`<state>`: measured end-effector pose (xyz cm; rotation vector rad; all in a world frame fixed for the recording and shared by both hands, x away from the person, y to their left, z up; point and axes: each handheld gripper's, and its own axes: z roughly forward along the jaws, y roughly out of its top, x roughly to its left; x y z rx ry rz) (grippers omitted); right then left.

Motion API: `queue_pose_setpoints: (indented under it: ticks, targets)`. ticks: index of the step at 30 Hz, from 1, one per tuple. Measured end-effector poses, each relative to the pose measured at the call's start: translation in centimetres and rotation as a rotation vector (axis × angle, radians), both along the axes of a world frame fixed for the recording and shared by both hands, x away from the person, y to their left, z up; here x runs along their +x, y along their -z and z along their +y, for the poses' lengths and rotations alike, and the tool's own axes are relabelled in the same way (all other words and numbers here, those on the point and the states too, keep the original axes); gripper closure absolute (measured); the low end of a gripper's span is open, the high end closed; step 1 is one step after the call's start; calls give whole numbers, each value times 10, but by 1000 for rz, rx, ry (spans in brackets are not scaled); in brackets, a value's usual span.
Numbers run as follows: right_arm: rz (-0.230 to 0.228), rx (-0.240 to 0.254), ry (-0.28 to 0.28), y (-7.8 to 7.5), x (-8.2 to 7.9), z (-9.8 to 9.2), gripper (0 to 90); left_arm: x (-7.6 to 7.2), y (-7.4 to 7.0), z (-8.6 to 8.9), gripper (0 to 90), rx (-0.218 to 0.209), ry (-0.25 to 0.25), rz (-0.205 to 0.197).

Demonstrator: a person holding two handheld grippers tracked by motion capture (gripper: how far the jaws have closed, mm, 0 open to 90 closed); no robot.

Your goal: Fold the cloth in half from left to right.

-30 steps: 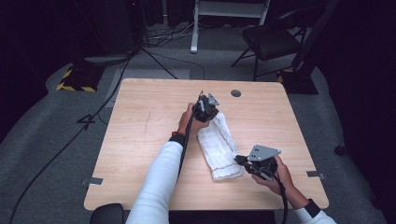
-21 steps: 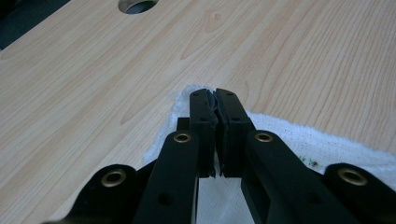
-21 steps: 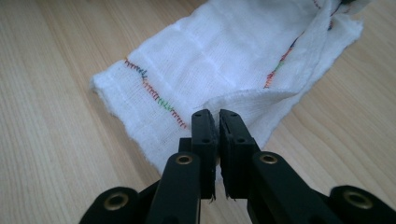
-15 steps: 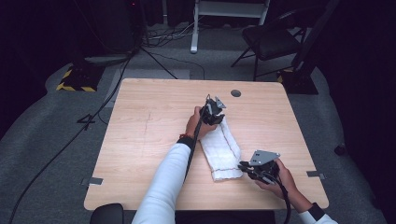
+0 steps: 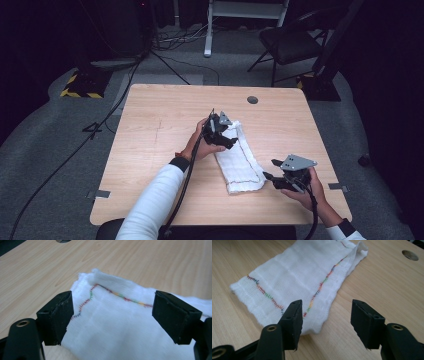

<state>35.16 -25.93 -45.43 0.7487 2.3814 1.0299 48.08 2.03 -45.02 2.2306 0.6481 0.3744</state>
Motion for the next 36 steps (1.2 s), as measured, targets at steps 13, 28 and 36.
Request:
queue_pose_setpoints:
  ticks: [13, 28, 36]
  targets:
    - [52, -76, -5, 17, 22, 5, 383, -80, 17, -7, 209, 85, 201, 41]
    - [151, -102, -91, 32, 22, 14, 409, -94, 38, 2, 317, 121, 261, 105]
    - [157, -96, -124, 33, 14, 20, 409, -102, 42, 17, 317, 89, 241, 101]
